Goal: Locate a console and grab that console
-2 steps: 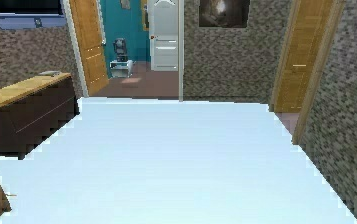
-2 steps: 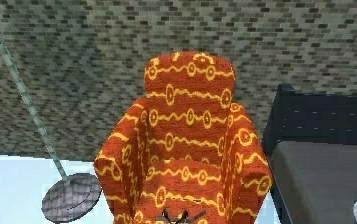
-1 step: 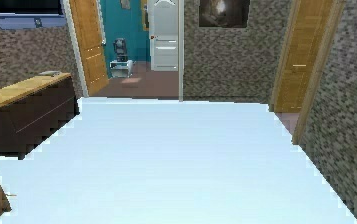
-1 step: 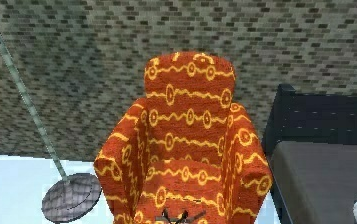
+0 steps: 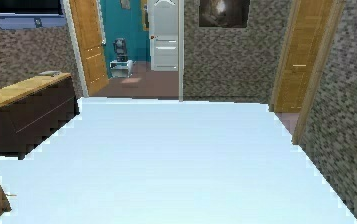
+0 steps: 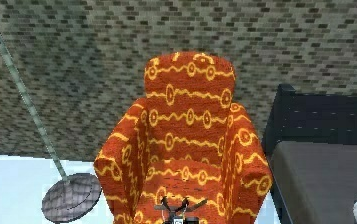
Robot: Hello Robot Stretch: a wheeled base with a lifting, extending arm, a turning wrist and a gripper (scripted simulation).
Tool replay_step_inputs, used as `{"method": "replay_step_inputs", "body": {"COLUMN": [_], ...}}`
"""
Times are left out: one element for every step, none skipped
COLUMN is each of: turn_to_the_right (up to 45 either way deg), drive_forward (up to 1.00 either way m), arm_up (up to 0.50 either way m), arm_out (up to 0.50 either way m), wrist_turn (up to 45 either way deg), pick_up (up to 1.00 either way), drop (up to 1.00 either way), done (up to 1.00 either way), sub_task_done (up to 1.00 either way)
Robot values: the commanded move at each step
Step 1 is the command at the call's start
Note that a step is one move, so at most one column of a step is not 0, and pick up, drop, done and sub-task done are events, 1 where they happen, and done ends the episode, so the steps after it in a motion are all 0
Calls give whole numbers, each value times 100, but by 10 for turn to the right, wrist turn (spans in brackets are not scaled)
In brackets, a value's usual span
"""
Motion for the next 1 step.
{"method": "replay_step_inputs", "body": {"turn_to_the_right": [0], "drive_forward": [0], "arm_up": [0], "arm_out": [0], "wrist_turn": [0], "pick_up": [0], "drop": [0], "done": [100], "sub_task_done": [0]}}
